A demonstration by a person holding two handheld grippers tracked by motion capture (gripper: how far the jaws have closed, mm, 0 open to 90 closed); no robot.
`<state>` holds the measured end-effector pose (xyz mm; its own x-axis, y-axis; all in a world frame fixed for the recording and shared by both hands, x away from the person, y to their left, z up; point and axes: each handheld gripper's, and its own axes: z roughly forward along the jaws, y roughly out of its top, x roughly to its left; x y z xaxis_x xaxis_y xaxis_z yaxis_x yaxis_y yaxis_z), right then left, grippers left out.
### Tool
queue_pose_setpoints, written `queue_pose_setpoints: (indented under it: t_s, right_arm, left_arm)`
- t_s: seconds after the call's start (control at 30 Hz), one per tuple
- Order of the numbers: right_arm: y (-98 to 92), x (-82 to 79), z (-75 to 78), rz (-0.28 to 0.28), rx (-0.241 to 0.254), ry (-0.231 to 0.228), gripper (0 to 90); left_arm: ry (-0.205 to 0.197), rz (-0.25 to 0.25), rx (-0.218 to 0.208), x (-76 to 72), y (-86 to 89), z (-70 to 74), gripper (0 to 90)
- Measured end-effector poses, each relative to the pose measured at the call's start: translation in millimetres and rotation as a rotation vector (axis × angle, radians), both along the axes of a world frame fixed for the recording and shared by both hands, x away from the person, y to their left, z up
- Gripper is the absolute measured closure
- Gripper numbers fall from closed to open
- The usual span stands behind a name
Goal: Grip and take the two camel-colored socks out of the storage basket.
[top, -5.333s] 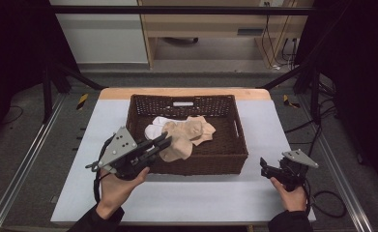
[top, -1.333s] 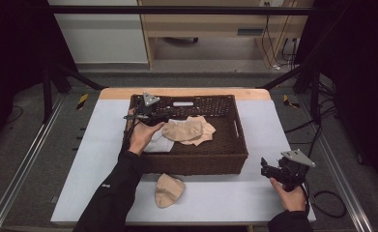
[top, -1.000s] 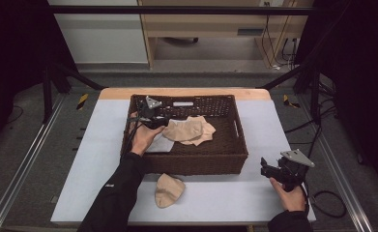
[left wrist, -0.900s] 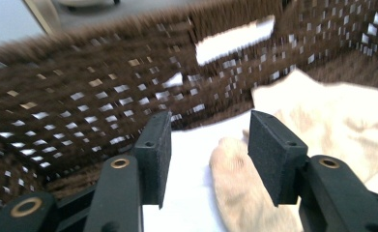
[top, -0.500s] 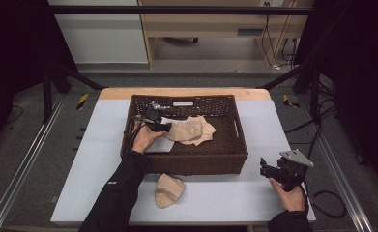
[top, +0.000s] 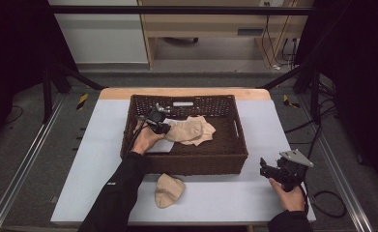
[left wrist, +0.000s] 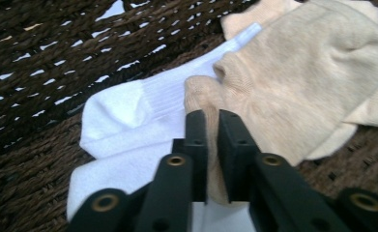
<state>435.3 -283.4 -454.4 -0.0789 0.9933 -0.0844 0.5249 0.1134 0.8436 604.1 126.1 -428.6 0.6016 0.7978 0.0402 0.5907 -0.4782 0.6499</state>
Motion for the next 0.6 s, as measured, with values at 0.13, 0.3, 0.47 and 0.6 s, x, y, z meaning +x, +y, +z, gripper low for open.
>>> queue_pose_setpoints:
  t_s: [0.13,0.3,0.47,0.6]
  right_arm:
    - [0.1,-0.4,0.1,-0.002,0.001,0.001,5.2]
    - [0.0,-0.5,0.2,0.001,-0.003,0.000,5.3]
    - [-0.1,-0.7,0.6,-0.002,-0.002,0.001,5.2]
    - [0.1,-0.6,0.6,0.002,-0.007,-0.001,5.2]
  left_arm:
    - [-0.008,-0.012,-0.028,-3.0,0.9,6.3,86.3]
    - [-0.062,-0.054,-0.048,-14.2,-1.7,19.3,86.9]
    - [-0.160,-0.075,-0.106,-27.6,-2.5,38.5,87.1]
    - [-0.216,-0.072,-0.164,-36.1,1.3,52.8,87.4]
